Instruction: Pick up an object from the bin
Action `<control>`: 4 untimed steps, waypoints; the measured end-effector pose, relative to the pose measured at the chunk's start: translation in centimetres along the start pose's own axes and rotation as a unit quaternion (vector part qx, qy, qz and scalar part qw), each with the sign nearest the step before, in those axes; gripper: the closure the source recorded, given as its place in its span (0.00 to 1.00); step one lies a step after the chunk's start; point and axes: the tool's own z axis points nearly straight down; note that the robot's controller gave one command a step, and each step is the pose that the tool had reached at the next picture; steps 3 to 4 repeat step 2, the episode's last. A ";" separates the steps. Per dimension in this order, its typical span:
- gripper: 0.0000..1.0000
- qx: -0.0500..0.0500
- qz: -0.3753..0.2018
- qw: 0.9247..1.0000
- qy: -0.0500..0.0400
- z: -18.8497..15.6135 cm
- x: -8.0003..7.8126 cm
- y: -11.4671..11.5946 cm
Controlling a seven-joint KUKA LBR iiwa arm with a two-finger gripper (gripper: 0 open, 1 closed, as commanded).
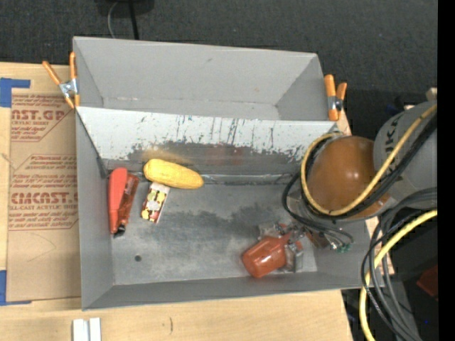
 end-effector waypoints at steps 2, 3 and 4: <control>1.00 0.002 -0.026 1.000 -0.004 -18.3 0.0 0.7; 1.00 0.002 -0.026 1.000 -0.004 -18.3 0.0 0.7; 1.00 0.002 -0.026 1.000 -0.004 -18.3 0.0 0.7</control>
Offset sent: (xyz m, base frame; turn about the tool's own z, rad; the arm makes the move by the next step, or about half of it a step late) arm -0.0060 0.0059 0.1787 -0.0531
